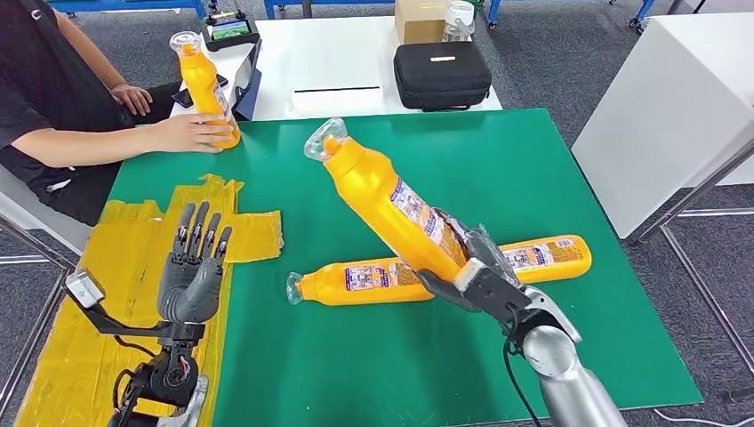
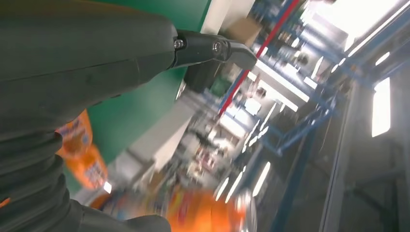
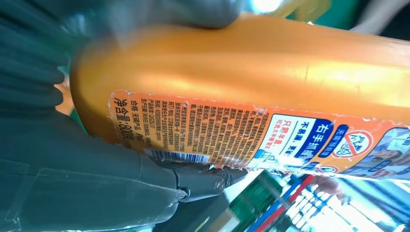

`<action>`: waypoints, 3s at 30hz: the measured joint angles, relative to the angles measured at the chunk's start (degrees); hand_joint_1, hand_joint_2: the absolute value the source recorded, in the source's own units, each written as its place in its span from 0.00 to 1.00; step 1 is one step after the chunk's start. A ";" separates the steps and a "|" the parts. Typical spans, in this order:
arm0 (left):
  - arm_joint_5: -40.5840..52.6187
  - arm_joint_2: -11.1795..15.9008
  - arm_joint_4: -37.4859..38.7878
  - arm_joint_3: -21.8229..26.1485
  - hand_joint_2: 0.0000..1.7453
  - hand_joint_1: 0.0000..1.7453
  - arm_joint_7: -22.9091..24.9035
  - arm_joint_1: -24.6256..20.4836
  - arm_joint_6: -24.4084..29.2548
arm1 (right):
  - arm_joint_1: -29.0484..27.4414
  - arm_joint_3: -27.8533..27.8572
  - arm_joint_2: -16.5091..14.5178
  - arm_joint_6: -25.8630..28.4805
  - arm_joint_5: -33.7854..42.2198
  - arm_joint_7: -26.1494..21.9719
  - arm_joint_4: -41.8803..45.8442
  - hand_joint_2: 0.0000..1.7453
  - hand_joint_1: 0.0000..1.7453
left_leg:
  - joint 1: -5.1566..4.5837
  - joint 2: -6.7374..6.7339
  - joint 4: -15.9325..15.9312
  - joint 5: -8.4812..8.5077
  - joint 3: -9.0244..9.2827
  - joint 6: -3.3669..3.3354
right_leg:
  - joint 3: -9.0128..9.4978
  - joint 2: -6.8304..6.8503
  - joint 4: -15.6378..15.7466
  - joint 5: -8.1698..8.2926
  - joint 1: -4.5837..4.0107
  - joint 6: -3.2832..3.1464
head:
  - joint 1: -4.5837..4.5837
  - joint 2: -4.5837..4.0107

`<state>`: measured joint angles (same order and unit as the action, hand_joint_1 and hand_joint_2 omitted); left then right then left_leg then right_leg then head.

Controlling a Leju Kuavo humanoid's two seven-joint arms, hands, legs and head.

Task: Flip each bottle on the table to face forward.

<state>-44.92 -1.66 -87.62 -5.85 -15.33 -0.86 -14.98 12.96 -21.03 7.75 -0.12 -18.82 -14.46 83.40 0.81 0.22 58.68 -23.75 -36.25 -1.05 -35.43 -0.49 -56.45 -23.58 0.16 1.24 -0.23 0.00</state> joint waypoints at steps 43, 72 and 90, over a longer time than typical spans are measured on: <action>-9.22 -1.29 5.92 -4.43 1.00 0.00 3.65 -2.59 -0.16 | 10.34 -28.58 -16.16 4.00 -18.02 7.97 -20.70 1.00 1.00 | 0.04 -0.02 -0.01 0.05 -0.18 0.12 | -0.32 -0.01 -0.02 -0.01 -0.05 -0.06 | 0.01 0.00; -8.13 -1.45 5.94 -4.06 1.00 1.00 2.31 -1.63 -0.69 | 10.05 -31.24 -14.36 4.01 -16.54 8.59 -20.81 1.00 0.78 | 0.04 -0.03 0.00 0.05 -0.21 0.12 | -0.39 -0.04 -0.01 0.00 -0.06 -0.05 | 0.02 0.00; 58.68 -0.34 -4.18 3.72 1.00 1.00 -21.58 -1.90 50.45 | 4.53 -16.52 -6.21 15.79 -11.85 4.38 -5.13 0.00 0.00 | 0.01 0.02 0.00 0.06 -0.30 0.11 | -0.35 0.00 -0.02 0.01 0.00 -0.04 | 0.02 0.00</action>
<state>13.76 -1.99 -91.80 -2.13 -36.91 -2.76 35.47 17.49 -37.56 1.54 15.67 -30.68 -10.08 78.28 0.82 0.24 58.68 -23.69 -36.55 -0.94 -35.79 -0.50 -56.47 -23.56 0.16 1.21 -0.21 0.00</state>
